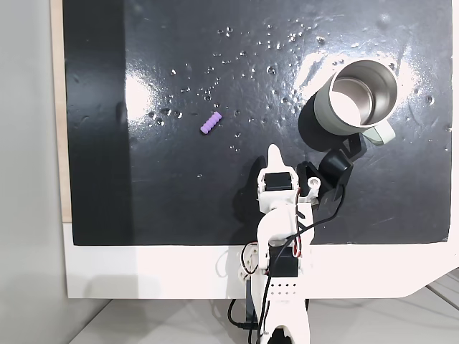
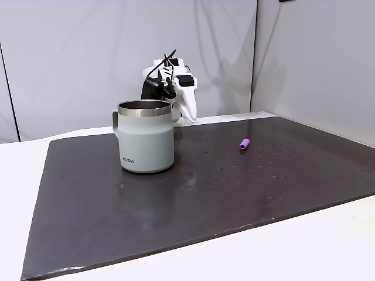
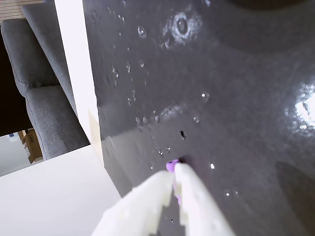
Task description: Grasp a pengrip and put it in the cup.
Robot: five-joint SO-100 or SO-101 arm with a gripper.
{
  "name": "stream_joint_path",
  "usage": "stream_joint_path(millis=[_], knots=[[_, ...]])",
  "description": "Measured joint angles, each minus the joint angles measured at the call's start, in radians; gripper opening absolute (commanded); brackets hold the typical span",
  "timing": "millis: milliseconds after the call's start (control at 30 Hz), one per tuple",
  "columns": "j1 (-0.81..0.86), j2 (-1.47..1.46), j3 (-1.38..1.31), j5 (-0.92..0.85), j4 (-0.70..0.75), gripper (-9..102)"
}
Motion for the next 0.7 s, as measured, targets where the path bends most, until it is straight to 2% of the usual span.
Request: stream_joint_path(millis=[567,700], knots=[[-0.008,0.0,0.0,-0.012,0.002,0],[-0.015,0.0,-0.002,-0.021,0.052,0]])
